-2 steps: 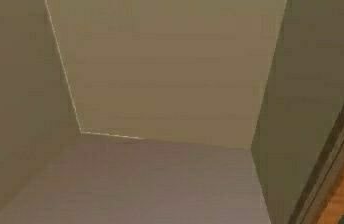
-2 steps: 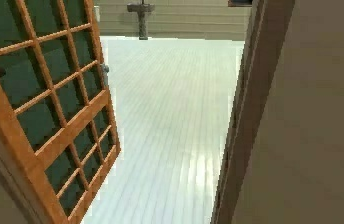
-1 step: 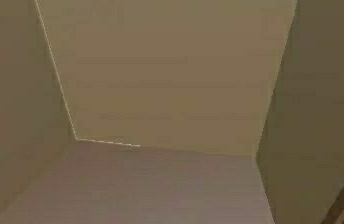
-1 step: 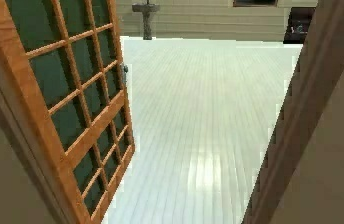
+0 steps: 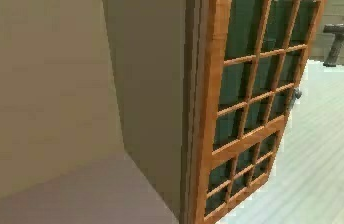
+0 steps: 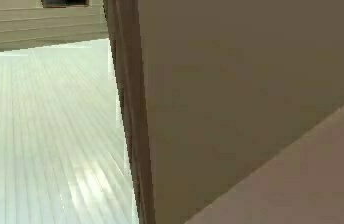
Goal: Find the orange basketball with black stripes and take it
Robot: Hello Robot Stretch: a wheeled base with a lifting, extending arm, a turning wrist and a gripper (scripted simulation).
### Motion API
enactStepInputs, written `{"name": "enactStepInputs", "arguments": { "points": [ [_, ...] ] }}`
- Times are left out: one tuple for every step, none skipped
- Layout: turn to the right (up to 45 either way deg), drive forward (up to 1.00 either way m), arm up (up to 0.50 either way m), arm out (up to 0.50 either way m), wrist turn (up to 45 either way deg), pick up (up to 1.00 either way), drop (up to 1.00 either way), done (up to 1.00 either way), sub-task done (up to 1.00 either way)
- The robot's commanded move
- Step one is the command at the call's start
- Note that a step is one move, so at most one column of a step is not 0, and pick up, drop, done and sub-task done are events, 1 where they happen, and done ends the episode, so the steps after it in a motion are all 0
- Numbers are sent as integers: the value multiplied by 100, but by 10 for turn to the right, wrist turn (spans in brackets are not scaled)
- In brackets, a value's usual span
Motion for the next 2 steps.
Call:
{"name": "enactStepInputs", "arguments": {
  "points": [
    [450, 0, 0, 0, 0, 0, 0, 0, 0],
    [30, 0, 0, 0, 0, 0, 0, 0, 0]
  ]
}}
